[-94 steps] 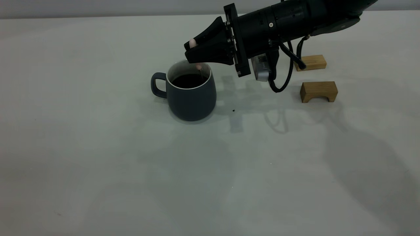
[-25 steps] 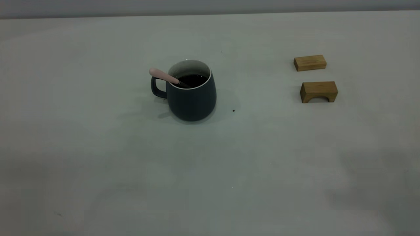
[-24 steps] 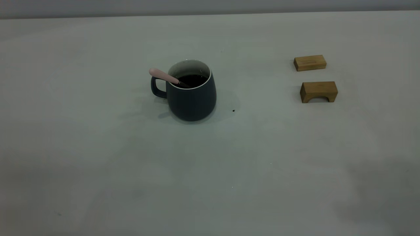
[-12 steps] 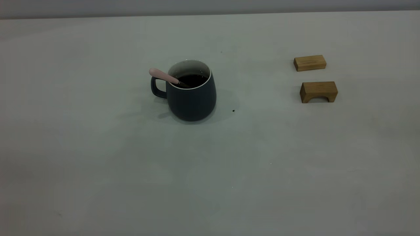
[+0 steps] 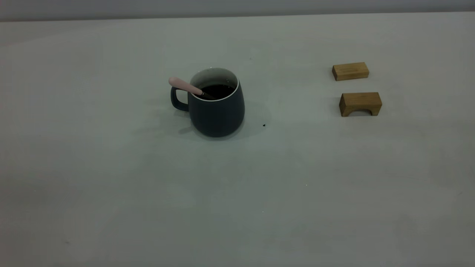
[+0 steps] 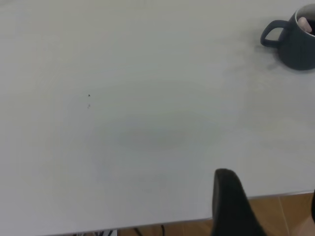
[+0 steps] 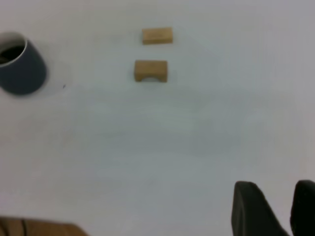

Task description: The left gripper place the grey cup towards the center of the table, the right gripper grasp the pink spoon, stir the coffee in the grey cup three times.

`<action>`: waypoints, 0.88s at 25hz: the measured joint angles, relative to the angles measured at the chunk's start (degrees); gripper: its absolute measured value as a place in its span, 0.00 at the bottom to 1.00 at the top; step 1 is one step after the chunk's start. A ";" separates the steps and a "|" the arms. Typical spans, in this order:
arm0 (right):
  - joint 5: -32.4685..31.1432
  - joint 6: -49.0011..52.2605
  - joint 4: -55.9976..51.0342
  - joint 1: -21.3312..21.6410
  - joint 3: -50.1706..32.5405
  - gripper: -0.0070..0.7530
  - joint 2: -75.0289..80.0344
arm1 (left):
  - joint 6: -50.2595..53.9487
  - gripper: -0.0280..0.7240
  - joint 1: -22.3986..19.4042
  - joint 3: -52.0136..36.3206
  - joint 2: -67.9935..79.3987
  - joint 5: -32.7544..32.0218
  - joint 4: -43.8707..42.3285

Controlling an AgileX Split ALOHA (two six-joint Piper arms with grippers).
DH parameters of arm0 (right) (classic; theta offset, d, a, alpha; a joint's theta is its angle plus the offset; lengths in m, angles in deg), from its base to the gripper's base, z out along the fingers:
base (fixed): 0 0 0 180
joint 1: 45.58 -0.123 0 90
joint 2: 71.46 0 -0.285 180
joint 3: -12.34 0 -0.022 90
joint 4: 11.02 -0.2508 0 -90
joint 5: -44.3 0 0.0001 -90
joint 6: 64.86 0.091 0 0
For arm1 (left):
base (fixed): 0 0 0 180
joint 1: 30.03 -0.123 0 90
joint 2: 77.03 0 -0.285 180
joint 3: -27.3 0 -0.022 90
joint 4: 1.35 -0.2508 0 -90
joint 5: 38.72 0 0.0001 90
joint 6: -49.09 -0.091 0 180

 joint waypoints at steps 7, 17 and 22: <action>0.39 -0.11 0.24 2.12 -0.60 0.32 -0.59 | 0.00 0.65 0.00 0.00 0.00 0.00 0.00; 0.39 -0.11 0.24 2.12 -0.60 0.32 -0.59 | 0.00 0.65 0.00 0.00 0.00 0.00 0.00; 0.44 -0.11 0.24 2.12 -0.60 0.32 -0.59 | 0.00 0.65 0.00 0.00 0.00 0.00 0.00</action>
